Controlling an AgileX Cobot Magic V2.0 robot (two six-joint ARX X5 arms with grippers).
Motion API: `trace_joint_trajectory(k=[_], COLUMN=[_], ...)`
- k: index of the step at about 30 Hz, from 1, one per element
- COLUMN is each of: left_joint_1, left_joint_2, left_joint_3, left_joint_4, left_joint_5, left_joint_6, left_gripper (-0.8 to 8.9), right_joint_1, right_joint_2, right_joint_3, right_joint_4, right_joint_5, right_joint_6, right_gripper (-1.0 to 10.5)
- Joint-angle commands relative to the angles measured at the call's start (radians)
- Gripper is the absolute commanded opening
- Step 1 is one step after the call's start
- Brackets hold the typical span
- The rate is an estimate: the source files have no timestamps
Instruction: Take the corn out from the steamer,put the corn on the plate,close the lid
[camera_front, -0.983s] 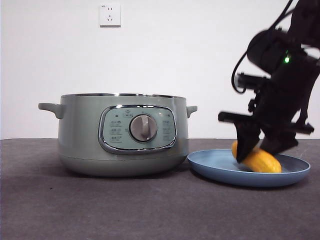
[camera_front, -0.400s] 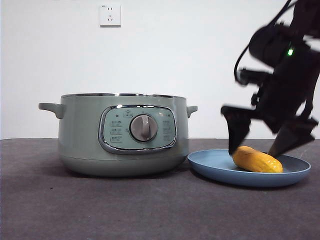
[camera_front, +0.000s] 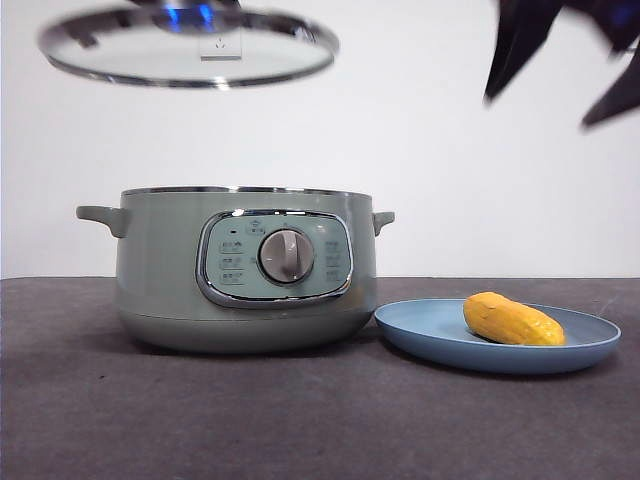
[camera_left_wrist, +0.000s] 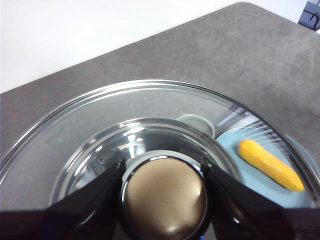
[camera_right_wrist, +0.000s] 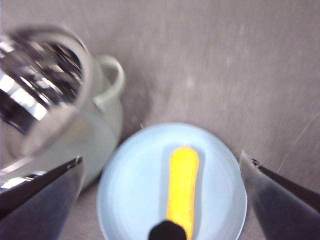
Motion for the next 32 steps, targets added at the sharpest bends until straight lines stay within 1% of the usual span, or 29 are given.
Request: trace_joint_trajectory(k=[1, 4, 7, 13, 21, 32], left_joint_1=[0.003, 0.008, 0.009, 0.009, 0.008, 0.008], left_joint_2=[0.052, 0.114, 0.164, 0.24, 0.295, 0.319], left_joint_3=[0.007, 0.007, 0.007, 0.007, 0.007, 0.007], left_joint_4=[0.071, 0.124, 0.163, 0.23, 0.264, 0.254], left_joint_5=[0.009, 0.014, 0.014, 0.014, 0.014, 0.017], left_joint_6=[0.042, 0.04, 0.041, 0.04, 0.04, 0.039], left_gripper=[-0.09, -0.09, -0.09, -0.09, -0.09, -0.09], right_joint_1=[0.002, 0.002, 0.002, 0.002, 0.002, 0.002], right_joint_2=[-0.117, -0.225, -0.315, -0.425, -0.457, -0.456], right_joint_3=[-0.006, -0.006, -0.006, -0.006, -0.006, -0.006], right_joint_4=[-0.021, -0.056, -0.119, -0.241, -0.314, -0.315], right_joint_5=[0.002, 0.002, 0.0, 0.0, 0.0, -0.001], right_joint_6=[0.005, 0.009, 0.039, 0.055, 0.055, 0.055], right_gripper=[6.6, 6.6, 6.6, 6.6, 6.6, 6.6])
